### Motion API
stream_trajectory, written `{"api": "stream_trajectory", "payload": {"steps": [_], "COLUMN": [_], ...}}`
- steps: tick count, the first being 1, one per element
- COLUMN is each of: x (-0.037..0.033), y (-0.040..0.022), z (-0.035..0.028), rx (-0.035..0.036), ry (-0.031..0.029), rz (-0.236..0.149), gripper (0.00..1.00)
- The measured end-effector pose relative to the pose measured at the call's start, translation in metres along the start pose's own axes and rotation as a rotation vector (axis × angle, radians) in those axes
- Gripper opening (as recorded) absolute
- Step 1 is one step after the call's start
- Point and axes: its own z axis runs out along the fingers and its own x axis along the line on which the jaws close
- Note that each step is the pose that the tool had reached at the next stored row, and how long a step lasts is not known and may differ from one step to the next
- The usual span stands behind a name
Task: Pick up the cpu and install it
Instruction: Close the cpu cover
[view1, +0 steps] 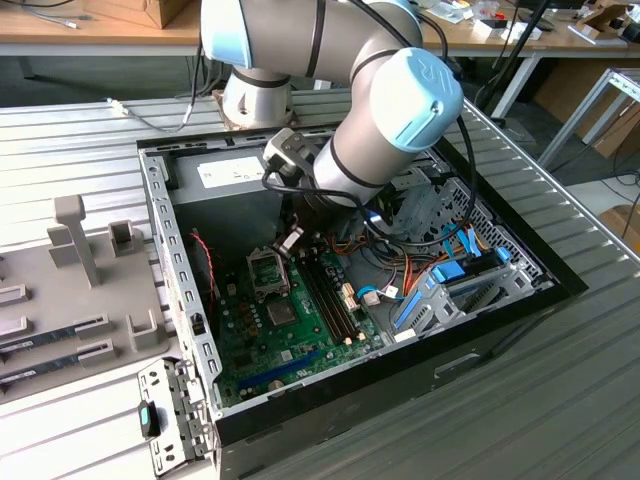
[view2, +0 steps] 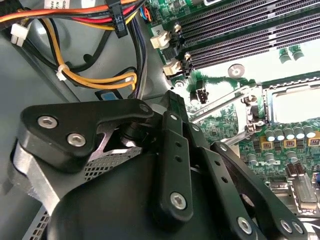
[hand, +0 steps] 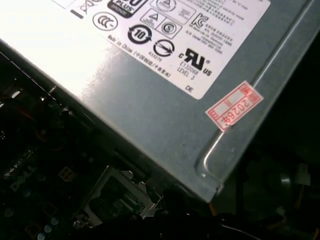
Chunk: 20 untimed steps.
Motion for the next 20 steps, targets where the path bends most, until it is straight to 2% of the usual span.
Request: {"api": "stream_trajectory", "payload": {"steps": [5,8,14,20], "x": [0.0016,0.003,0.0041,0.0044], "y": [0.0008,0.0005,0.0018,0.0018], "z": [-0.0009,-0.002,-0.0085,-0.0099], "rx": [0.0004,-0.0021,-0.005,-0.0051], "ry": [-0.0014,-0.004,-0.0069,-0.0062], "rz": [-0.001,-0.001,-0.002,-0.004], "gripper": [0.11,0.11,0.11,0.11]}}
